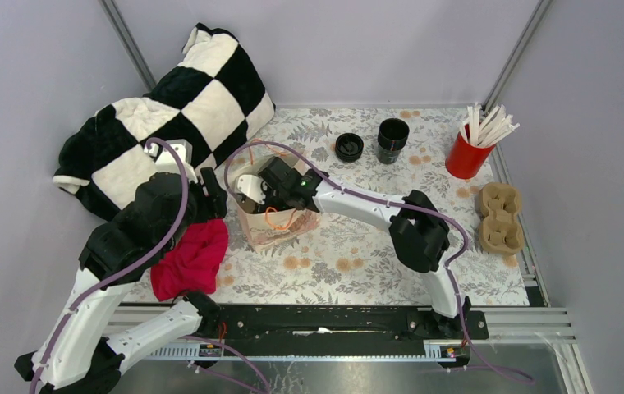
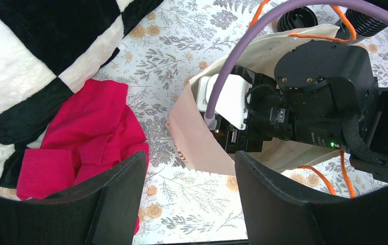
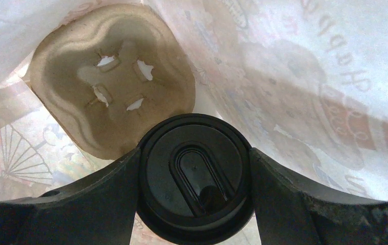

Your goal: Pack the takeout coffee

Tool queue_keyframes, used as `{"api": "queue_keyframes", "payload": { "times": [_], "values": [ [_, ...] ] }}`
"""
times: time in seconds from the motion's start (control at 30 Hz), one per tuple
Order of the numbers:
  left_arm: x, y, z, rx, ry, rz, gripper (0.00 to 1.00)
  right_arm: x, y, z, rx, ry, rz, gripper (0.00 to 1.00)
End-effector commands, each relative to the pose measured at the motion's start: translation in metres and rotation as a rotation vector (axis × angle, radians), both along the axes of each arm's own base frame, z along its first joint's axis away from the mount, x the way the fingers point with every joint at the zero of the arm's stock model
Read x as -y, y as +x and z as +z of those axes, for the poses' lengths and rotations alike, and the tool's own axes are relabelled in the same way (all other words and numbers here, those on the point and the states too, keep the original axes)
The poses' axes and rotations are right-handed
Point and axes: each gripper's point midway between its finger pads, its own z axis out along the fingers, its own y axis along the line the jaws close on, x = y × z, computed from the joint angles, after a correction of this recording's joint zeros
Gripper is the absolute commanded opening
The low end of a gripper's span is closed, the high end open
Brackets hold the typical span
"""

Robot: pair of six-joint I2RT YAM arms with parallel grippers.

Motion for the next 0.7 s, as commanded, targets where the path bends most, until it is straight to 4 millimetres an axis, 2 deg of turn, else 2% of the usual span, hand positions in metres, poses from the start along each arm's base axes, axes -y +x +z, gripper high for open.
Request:
{"api": "queue_keyframes", "payload": {
  "times": [0.0, 0.13, 0.4, 0.6, 0.67],
  "values": [
    [0.001, 0.007, 0.01, 0.042, -0.004, 0.006, 0.68, 0.082, -0.056, -0.078, -0.334, -0.377, -0.106, 0.37],
    [0.007, 0.011, 0.007, 0.035, -0.015, 0.003, 0.68, 0.062, -0.042, -0.047, -0.288, -0.289, -0.127, 0.43],
    [0.017, 0.015, 0.001, 0.015, -0.063, 0.004, 0.68, 0.064, -0.035, -0.013, -0.218, -0.228, -0.156, 0.61],
    [0.022, 0.016, -0.002, -0.003, -0.086, 0.006, 0.69, 0.062, -0.031, 0.014, -0.182, -0.152, -0.198, 0.78],
    [0.025, 0.017, -0.002, -0.007, -0.092, -0.001, 0.69, 0.062, -0.029, 0.025, -0.165, -0.132, -0.216, 0.89]
  ]
}}
